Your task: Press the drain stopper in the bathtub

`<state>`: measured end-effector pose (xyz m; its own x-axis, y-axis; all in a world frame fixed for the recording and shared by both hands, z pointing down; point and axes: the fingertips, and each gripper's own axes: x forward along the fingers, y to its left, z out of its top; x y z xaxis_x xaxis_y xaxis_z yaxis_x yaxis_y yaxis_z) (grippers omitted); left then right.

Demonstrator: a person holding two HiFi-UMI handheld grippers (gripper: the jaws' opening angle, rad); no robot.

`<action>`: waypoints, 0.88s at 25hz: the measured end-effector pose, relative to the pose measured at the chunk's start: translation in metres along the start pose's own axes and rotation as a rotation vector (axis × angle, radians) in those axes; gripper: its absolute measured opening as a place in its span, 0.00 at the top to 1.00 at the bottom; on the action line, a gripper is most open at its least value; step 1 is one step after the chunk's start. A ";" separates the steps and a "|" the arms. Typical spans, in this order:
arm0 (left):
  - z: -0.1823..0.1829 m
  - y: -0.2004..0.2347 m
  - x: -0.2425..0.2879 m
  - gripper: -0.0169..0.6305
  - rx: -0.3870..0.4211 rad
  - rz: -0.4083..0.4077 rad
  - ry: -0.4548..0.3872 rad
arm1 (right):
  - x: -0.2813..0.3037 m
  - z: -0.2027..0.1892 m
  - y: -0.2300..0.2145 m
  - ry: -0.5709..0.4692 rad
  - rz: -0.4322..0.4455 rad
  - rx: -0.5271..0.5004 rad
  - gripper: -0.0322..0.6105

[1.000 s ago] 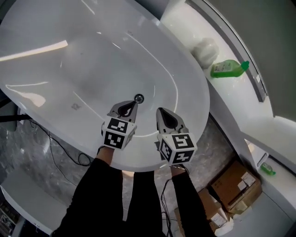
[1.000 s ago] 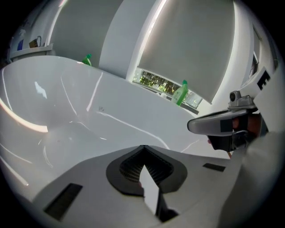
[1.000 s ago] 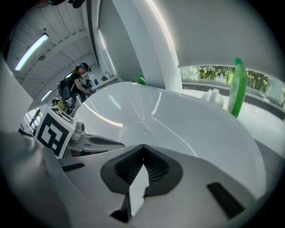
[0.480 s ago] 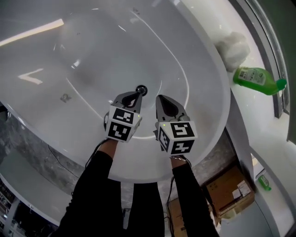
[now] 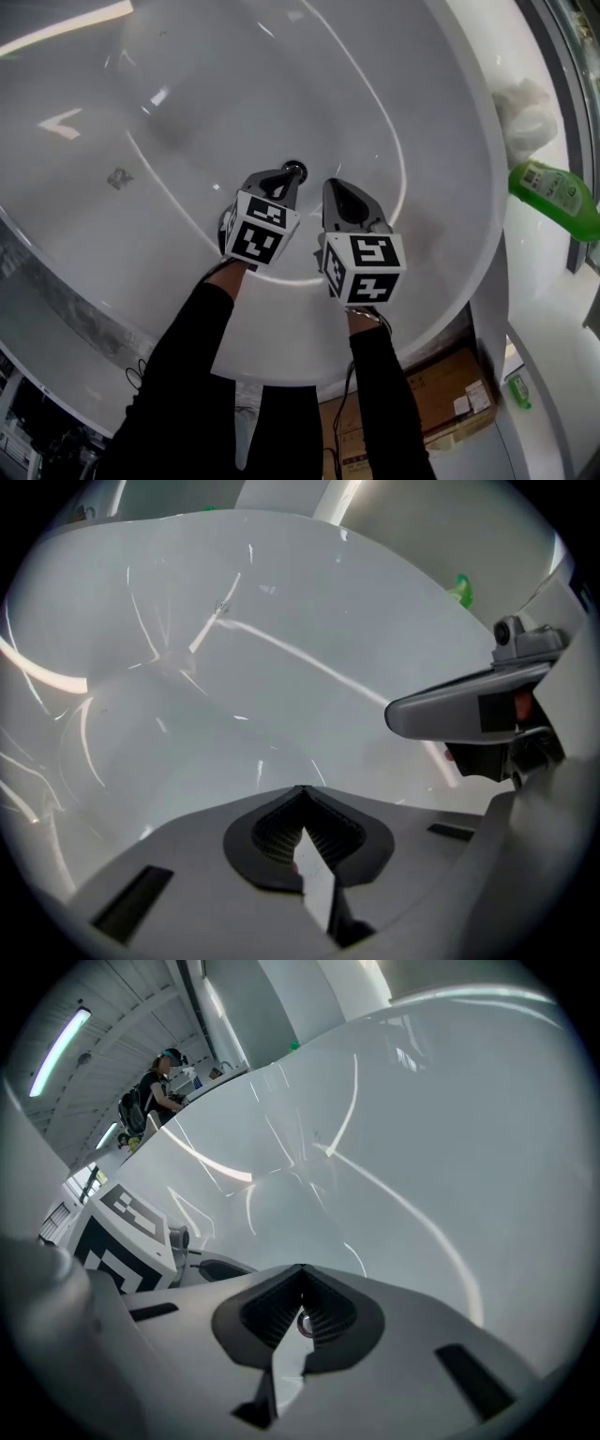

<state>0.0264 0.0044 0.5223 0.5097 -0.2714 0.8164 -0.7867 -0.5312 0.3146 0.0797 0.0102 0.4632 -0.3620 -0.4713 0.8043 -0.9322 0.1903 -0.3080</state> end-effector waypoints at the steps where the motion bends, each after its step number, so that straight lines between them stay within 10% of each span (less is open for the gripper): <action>1: -0.003 0.002 0.007 0.96 -0.008 0.005 0.003 | 0.005 -0.002 -0.001 0.005 0.003 0.005 0.95; 22: -0.080 0.041 0.085 0.96 -0.080 0.045 0.111 | 0.090 -0.068 -0.007 0.156 0.047 -0.015 0.95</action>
<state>0.0098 0.0241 0.6438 0.4350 -0.2002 0.8779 -0.8355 -0.4533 0.3106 0.0543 0.0251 0.5730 -0.3986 -0.3221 0.8587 -0.9135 0.2222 -0.3407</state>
